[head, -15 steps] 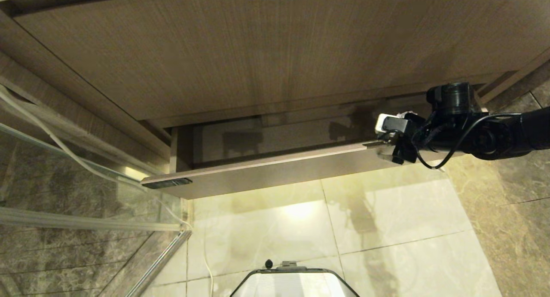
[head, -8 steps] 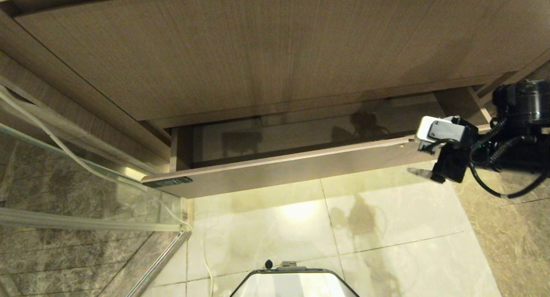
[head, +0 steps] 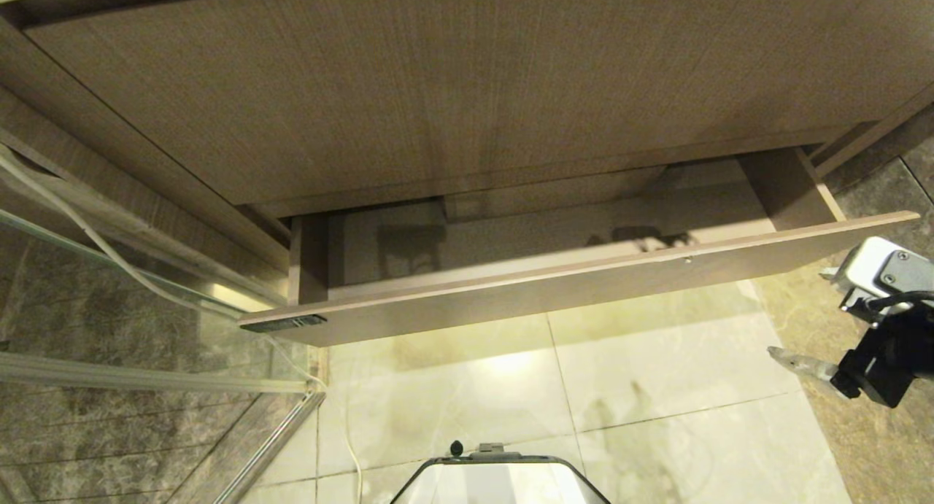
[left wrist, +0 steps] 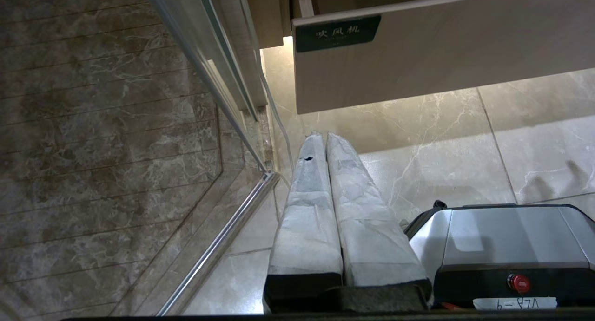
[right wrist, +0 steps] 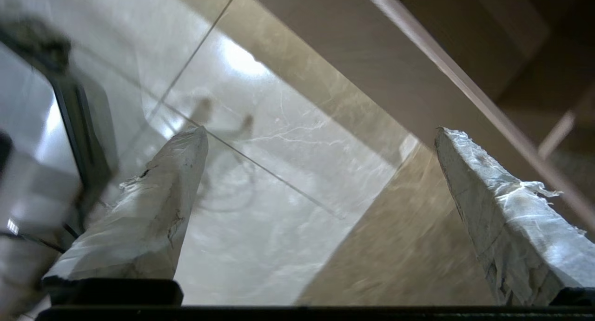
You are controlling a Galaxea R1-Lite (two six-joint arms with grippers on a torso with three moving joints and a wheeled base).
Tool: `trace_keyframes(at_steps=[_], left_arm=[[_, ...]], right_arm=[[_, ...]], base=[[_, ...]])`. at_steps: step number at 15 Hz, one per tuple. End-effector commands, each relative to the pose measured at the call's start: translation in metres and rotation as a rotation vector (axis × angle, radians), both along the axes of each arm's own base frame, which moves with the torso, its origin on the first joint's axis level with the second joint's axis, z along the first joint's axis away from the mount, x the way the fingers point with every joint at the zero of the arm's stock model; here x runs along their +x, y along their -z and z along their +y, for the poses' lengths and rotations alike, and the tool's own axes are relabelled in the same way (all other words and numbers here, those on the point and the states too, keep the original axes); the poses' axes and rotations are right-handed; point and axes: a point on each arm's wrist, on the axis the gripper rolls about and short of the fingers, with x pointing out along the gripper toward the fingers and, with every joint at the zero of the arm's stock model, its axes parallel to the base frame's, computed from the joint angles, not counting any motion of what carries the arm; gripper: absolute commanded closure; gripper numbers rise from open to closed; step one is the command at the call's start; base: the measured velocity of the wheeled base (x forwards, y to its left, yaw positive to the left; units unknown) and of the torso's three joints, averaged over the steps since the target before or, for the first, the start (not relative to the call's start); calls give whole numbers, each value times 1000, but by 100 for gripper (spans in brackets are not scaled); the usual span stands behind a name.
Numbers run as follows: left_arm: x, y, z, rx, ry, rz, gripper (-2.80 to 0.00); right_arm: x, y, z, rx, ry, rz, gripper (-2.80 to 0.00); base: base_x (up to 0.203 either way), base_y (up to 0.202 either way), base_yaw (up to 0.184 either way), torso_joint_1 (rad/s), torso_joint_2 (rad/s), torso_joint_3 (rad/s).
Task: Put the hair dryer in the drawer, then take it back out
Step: Pull open the drawer
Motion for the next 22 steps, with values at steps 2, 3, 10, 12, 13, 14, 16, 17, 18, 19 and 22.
trace_keyframes(at_steps=[2,3,10,12,13,14,16,17,18,19,22], left_arm=[[0,0,0,1,0,-1,0],[0,0,0,1,0,1,0],[0,0,0,0,0,0,0],[0,0,0,0,0,-1,0],[0,0,0,0,0,-1,0],[0,0,0,0,0,1,0],[0,0,0,0,0,1,0],[0,0,0,0,0,0,0],[0,0,0,1,0,-1,0],[0,0,0,0,0,1,0],[0,0,0,0,0,-1,0]], right_arm=[[-8,-14,-6,119,94,-47,0],[-7,-16,-6,120,99,-52,0],[-38,-51,-23,319,404,-94,0],[-66,-49,-21,438,437,-150,0],[-85,-46,-19,491,444,-187,0],[-105,-36,-17,527,442,-222,0],[-146,-9,-12,590,430,-297,0],[-163,8,-11,616,413,-340,0],[-178,27,-9,639,392,-376,0],[-188,45,-9,657,370,-402,0],[-198,99,-11,691,307,-438,0]], base=[[0,0,0,0,0,0],[0,0,0,0,0,0],[0,0,0,0,0,0],[0,0,0,0,0,0],[0,0,0,0,0,0],[0,0,0,0,0,0],[0,0,0,0,0,0],[0,0,0,0,0,0],[0,0,0,0,0,0],[0,0,0,0,0,0],[0,0,0,0,0,0]])
